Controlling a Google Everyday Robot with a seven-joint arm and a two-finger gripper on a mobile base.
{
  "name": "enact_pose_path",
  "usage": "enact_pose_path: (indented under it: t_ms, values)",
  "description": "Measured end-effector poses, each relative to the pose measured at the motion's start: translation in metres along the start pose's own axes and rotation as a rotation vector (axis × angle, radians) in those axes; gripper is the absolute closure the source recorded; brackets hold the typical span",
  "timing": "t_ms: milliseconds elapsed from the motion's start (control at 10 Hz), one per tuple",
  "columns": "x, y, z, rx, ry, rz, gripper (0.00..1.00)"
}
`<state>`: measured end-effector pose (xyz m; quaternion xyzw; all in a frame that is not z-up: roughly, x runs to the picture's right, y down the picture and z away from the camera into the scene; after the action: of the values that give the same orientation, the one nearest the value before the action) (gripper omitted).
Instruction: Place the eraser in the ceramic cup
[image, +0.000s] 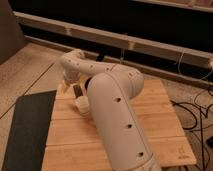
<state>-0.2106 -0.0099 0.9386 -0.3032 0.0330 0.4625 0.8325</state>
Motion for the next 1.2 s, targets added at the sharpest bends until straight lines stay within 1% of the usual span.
enact_pose_path:
  t_ms: [200, 500, 900, 1200]
  values:
    - [0.001, -0.006, 0.004, 0.003, 0.018, 0.023, 0.35]
    - [0.0, -0.015, 0.011, -0.006, 0.034, 0.065, 0.35]
    - [0.003, -0.019, 0.025, -0.024, 0.073, 0.087, 0.35]
    - [0.002, -0.023, 0.032, -0.024, 0.095, 0.092, 0.35]
